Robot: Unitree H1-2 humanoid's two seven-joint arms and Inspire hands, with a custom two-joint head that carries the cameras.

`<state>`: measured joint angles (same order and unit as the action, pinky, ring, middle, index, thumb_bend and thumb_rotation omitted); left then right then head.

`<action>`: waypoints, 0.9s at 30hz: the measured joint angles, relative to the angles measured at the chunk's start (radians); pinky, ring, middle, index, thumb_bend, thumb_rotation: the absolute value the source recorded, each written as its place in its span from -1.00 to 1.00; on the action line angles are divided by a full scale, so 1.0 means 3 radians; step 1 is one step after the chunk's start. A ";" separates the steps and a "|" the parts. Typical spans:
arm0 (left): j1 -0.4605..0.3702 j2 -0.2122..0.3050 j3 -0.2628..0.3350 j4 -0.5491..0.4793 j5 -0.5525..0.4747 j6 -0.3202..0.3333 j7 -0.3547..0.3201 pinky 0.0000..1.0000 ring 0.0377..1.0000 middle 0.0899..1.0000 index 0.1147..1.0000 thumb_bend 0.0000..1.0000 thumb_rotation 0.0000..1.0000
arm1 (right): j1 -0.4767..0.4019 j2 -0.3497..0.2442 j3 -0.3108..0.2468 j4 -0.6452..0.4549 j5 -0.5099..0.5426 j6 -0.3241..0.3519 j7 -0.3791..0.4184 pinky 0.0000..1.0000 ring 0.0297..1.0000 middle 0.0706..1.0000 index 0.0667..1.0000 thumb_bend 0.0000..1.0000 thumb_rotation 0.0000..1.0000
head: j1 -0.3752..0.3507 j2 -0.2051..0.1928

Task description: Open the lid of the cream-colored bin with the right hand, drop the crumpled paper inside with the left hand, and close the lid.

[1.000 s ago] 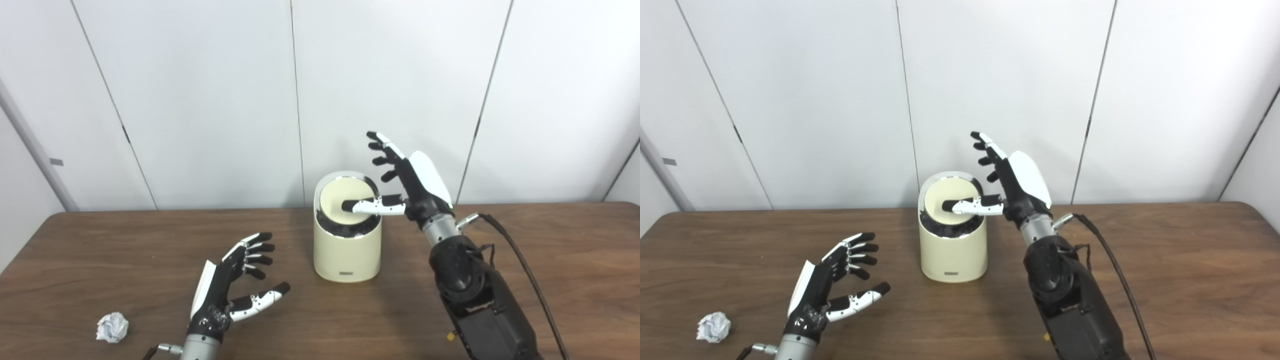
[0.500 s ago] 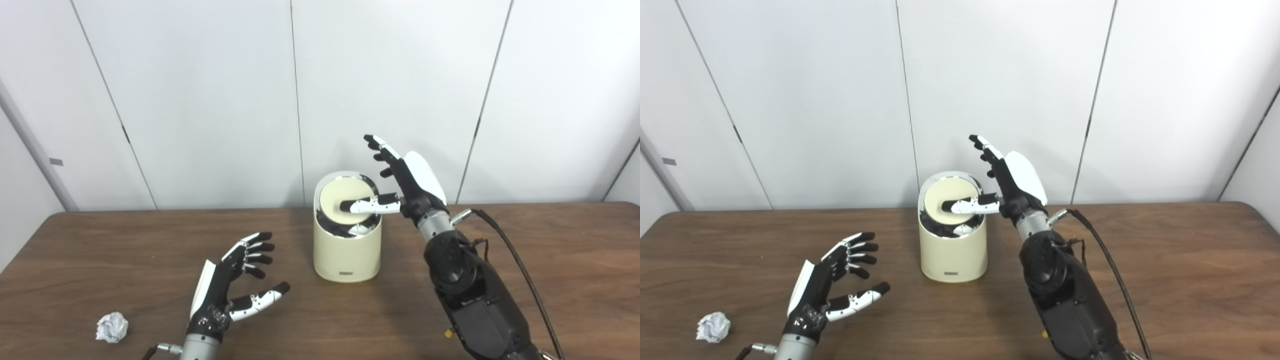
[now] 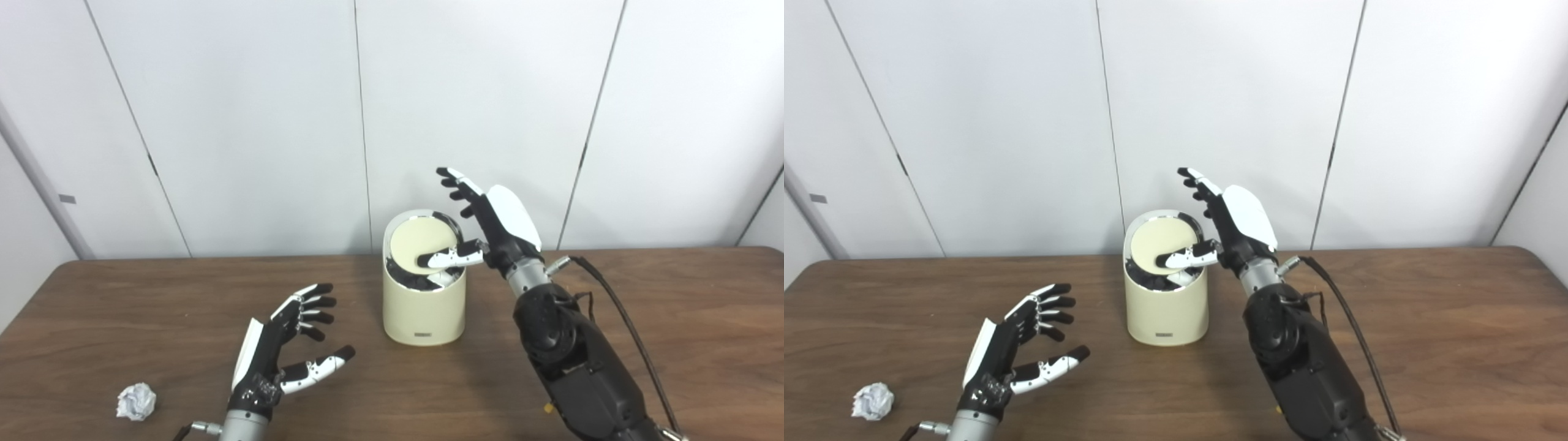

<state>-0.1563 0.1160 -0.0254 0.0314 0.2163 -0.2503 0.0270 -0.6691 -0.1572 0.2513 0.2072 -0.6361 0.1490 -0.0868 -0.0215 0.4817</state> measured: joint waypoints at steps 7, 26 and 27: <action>0.0005 -0.0011 -0.0003 -0.0001 0.0005 0.0010 0.0000 0.08 0.30 0.43 0.56 0.37 -0.85 | -0.0009 -0.0133 0.0207 -0.0047 -0.0250 -0.0032 -0.0026 0.22 0.60 0.77 0.78 0.81 -0.80 | 0.0015 0.0020; 0.0021 -0.0015 -0.0004 -0.0006 -0.0003 0.0032 -0.0007 0.08 0.33 0.45 0.57 0.39 -0.81 | -0.0118 -0.0358 0.0659 -0.0185 -0.1354 -0.0076 0.0154 0.44 0.68 0.82 0.76 0.85 -0.80 | 0.0036 0.0061; 0.0021 -0.0015 -0.0004 -0.0007 -0.0003 0.0033 -0.0007 0.08 0.32 0.44 0.57 0.39 -0.81 | -0.0107 -0.0356 0.0662 -0.0185 -0.1371 -0.0064 0.0222 0.44 0.68 0.81 0.76 0.85 -0.81 | 0.0036 0.0061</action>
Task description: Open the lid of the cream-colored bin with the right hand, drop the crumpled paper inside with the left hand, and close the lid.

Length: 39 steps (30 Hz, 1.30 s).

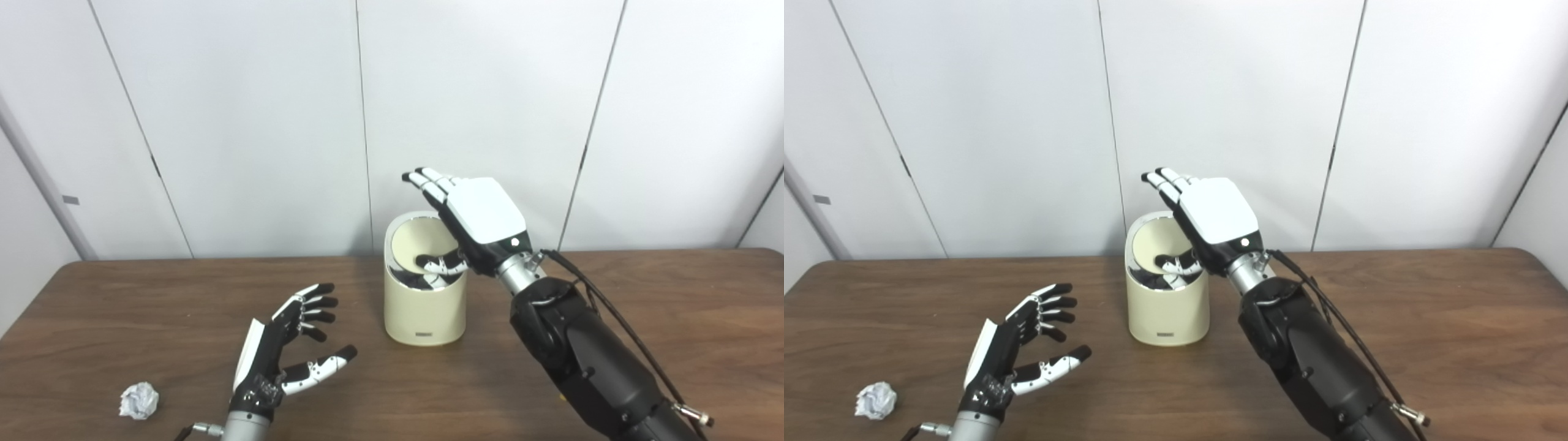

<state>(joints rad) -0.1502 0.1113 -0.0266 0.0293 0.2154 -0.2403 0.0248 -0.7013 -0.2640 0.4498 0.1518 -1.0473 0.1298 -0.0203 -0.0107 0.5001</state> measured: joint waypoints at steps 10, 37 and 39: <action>0.0004 0.0011 -0.0001 -0.0020 0.0006 0.0068 -0.0007 0.09 0.33 0.44 0.57 0.38 -0.79 | 0.0029 0.0017 -0.0222 0.0001 0.0075 0.0228 0.0067 0.48 0.69 0.79 0.79 0.68 -0.71 | -0.0005 0.0005; 0.0006 0.0027 0.0007 -0.0122 -0.0010 0.0113 -0.0081 0.12 0.33 0.44 0.56 0.38 -0.79 | 0.1134 0.0294 -0.1331 -0.0364 0.2074 0.0053 0.0025 0.35 0.62 0.73 0.77 0.48 -0.26 | 0.0005 0.0031; 0.0006 0.0027 0.0008 -0.0123 -0.0007 0.0118 -0.0080 0.11 0.33 0.44 0.57 0.38 -0.78 | 0.1263 0.0258 -0.1330 -0.0365 0.2130 0.0001 0.0027 0.36 0.62 0.74 0.78 0.54 -0.15 | 0.0000 0.0036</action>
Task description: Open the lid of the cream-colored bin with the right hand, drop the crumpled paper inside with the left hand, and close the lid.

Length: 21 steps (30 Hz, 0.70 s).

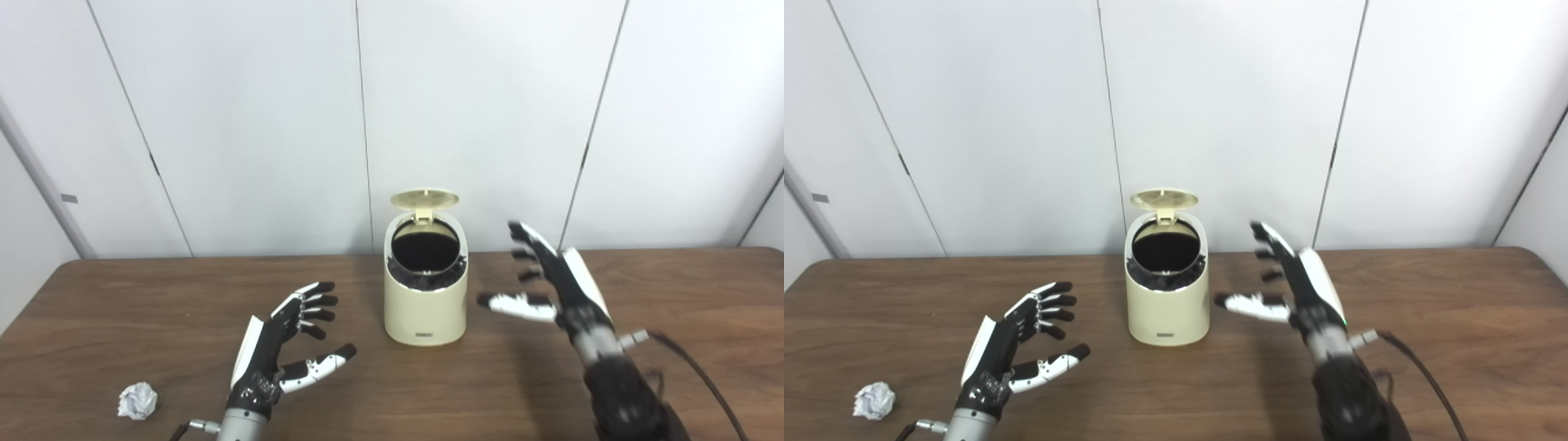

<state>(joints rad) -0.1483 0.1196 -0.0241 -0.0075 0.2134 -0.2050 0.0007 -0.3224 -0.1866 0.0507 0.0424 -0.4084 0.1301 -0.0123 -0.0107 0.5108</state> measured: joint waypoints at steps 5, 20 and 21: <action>0.0000 0.0000 -0.0001 0.0000 0.0007 0.0020 -0.0001 0.11 0.33 0.44 0.56 0.38 -0.80 | 0.0236 -0.0058 0.0015 -0.0008 0.0073 -0.0270 -0.0003 0.32 0.59 0.74 0.79 0.59 -0.11 | 0.0000 0.0000; -0.0002 -0.0130 -0.0084 0.0026 0.0088 -0.0024 0.0070 0.04 0.27 0.42 0.54 0.42 -0.79 | 0.0469 -0.0190 0.0067 -0.0086 0.0318 -0.0588 0.0152 0.46 0.69 0.85 0.85 0.52 -0.49 | 0.1001 -0.0163; -0.0002 -0.0158 -0.0093 0.0042 0.0093 -0.0026 0.0091 0.04 0.28 0.43 0.54 0.43 -0.79 | 0.0470 -0.0208 0.0052 -0.0074 0.0344 -0.0597 0.0153 0.46 0.68 0.84 0.85 0.52 -0.52 | 0.1129 -0.0199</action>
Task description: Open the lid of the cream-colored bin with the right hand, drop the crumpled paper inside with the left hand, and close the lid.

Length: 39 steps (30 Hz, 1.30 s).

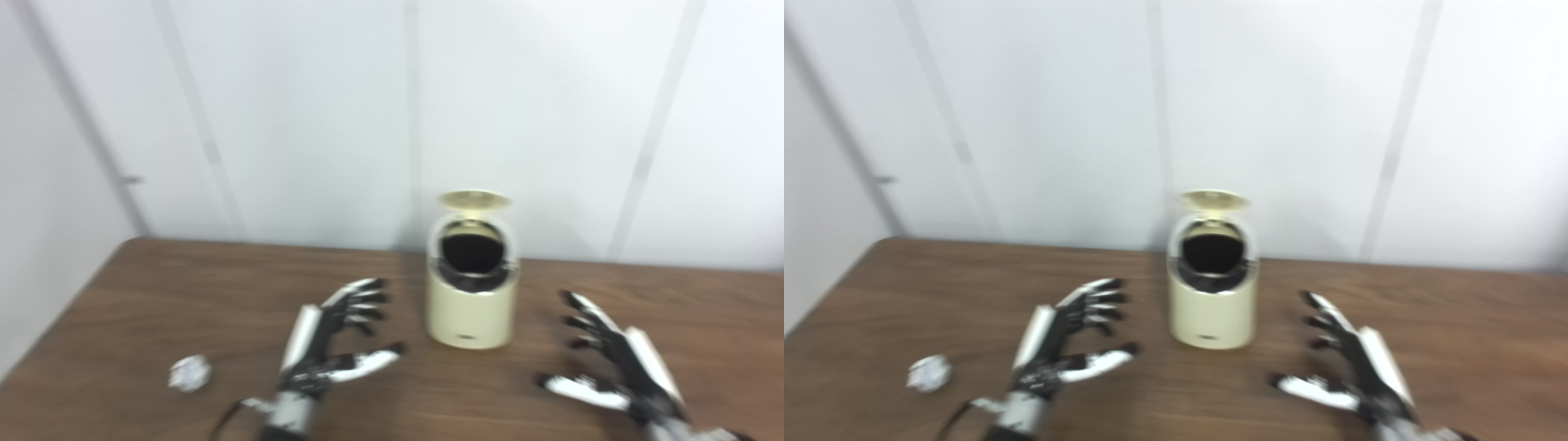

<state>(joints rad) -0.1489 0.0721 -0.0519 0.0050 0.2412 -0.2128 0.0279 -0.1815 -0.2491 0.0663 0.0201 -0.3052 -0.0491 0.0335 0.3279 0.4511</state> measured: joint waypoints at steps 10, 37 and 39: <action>0.0007 -0.0108 -0.0039 -0.0006 0.0258 0.0005 0.0113 0.02 0.27 0.42 0.48 0.44 -0.77 | 0.0002 -0.0056 -0.0054 -0.0128 0.0107 0.0172 0.0151 0.48 0.70 0.86 0.83 0.48 -0.69 | 0.0349 -0.0128; 0.0116 0.1772 0.0358 -0.1922 0.2103 0.1869 -0.1566 0.00 0.23 0.32 0.27 0.70 -0.75 | -0.0046 -0.0096 -0.0030 -0.0298 -0.0069 0.0417 0.0209 0.05 0.61 0.81 0.74 0.54 -0.20 | 0.0497 -0.0133; 0.0118 0.1806 0.0354 -0.1917 0.2304 0.1863 -0.1629 -0.10 0.10 0.23 0.27 0.74 -0.76 | -0.0048 -0.0096 -0.0029 -0.0298 -0.0078 0.0417 0.0211 0.04 0.60 0.80 0.76 0.53 -0.17 | 0.0502 -0.0133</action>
<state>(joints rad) -0.1137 0.6140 0.0543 -0.5701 0.9324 0.3460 -0.4608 -0.1958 -0.2780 0.0577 -0.0692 -0.3286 0.0759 0.0968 0.4786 0.4111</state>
